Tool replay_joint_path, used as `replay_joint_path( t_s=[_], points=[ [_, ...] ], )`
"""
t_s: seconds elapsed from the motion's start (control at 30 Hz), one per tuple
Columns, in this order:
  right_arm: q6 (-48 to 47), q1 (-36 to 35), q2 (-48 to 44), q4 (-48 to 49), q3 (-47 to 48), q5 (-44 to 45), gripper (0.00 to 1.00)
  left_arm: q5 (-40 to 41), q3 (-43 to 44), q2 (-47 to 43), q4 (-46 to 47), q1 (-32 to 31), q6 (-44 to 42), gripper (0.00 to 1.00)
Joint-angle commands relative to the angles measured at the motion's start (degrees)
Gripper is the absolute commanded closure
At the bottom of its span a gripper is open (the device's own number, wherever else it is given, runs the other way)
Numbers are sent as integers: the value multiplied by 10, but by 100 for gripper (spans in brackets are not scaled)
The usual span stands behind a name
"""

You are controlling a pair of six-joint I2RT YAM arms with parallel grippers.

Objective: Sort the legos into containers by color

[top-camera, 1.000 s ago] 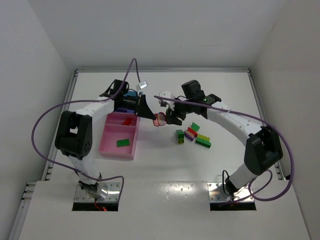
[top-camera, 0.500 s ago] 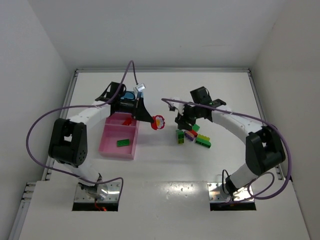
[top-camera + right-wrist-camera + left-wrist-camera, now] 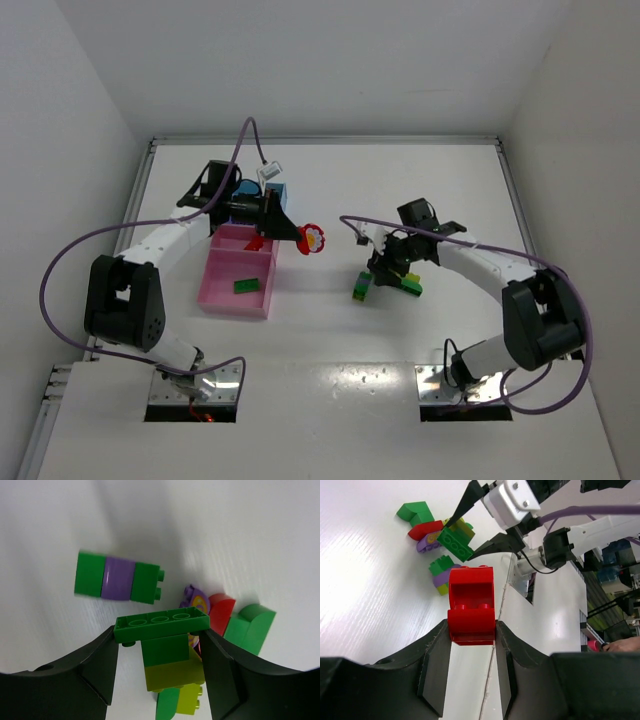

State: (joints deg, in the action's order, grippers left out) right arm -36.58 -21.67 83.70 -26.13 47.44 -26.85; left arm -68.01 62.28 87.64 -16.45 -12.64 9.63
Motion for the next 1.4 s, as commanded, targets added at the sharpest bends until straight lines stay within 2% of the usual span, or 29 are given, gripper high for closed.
replay_joint_path(
  t_s=[0.0, 0.03, 0.13, 0.17, 0.3, 0.33, 0.43, 0.47, 0.57, 0.67, 0.8, 0.9, 1.1, 1.37],
  points=[
    [-6, 5, -5, 2, -16, 7, 79, -4, -2, -8, 12, 4, -8, 72],
    [-6, 11, 2, 9, -16, 7, 79, -4, -2, -8, 12, 4, -8, 72],
    [-1, 17, 8, 27, -11, 7, 70, -4, -2, -8, 12, 4, -14, 72],
    [4, 17, 13, 34, -11, 7, 61, -4, -2, -8, 12, 4, -14, 72],
    [10, 17, 8, 46, -5, 13, 39, -4, -8, -8, 12, 4, -14, 72],
    [15, 17, -2, 52, -5, 13, 30, -4, -8, -8, 12, 4, -14, 72],
    [21, 17, -31, 44, 5, -8, 24, 2, -13, -14, 12, -1, -19, 72],
    [28, 17, -39, 38, 12, -19, 17, 2, -19, -14, 12, -1, -19, 72],
    [66, 12, -58, 14, 55, -69, 8, 7, -24, -26, 12, -7, -25, 72],
    [94, 12, -66, -34, 102, -177, 8, 7, -24, -33, 12, -7, -36, 72],
    [124, 12, -14, -131, 193, -309, 10, 7, -30, -45, 12, -12, -47, 72],
    [199, 12, 9, -97, 201, -377, 10, -8, -30, -45, 12, -18, -58, 72],
    [294, 7, 38, -12, 211, -424, 10, -67, -30, -45, 12, -34, -71, 72],
    [319, -18, 57, 17, 229, -429, 10, -79, -8, -27, 12, -66, -71, 72]
  ],
)
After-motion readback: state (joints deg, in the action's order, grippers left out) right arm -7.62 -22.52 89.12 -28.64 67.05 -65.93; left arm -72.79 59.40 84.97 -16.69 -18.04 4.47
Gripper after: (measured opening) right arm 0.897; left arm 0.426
